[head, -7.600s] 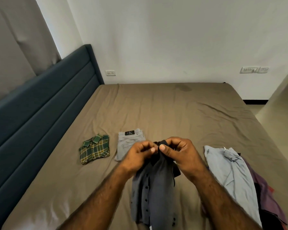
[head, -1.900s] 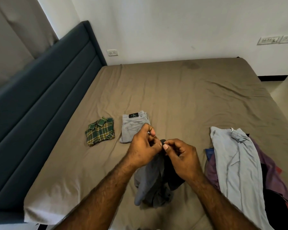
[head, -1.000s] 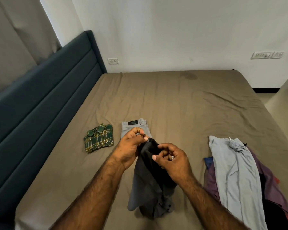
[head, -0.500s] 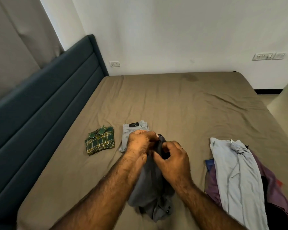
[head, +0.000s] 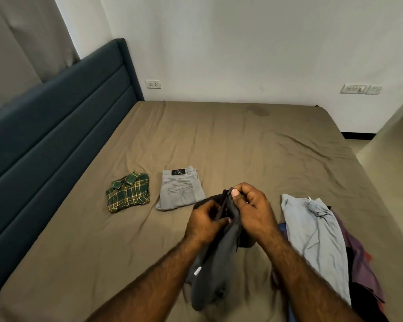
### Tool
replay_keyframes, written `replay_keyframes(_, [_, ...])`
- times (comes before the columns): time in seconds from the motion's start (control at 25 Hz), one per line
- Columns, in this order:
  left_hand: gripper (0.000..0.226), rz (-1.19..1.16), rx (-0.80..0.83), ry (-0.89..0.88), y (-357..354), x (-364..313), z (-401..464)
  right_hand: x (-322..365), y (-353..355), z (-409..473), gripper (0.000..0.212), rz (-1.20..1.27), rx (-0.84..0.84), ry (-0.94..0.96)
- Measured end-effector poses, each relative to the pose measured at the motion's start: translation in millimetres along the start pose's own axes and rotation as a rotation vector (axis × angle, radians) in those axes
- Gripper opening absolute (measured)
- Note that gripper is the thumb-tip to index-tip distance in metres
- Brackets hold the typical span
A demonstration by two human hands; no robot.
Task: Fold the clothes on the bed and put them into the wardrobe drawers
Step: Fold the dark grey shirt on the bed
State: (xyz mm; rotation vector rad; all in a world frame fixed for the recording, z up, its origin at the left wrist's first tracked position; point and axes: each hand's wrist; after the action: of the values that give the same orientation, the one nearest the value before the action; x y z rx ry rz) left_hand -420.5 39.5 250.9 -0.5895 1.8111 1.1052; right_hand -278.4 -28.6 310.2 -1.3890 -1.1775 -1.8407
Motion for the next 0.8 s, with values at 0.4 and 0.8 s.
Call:
replay_keyframes(0.4, [0.013,-0.599,0.310,0.069,61.5,-11.7,8.2,-22.5,50.7,10.6,0.051,0.048,-0.113,-0.250])
replay_keyframes(0.8, [0.008,-0.756,0.361,0.370,67.0,-23.9,-12.5,-21.1,40.0,1.0,0.027,0.668,0.355,-0.620])
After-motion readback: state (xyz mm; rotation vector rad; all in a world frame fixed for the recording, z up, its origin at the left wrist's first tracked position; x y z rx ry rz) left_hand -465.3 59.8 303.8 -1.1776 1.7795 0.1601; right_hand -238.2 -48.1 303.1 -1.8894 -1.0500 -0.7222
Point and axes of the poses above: each hand's wrist, its own z-axis towards the middle knuckle, its own y-axis out of the back of the hand, x = y × z, and after that the axes turned 1 degree about -z, right-handed
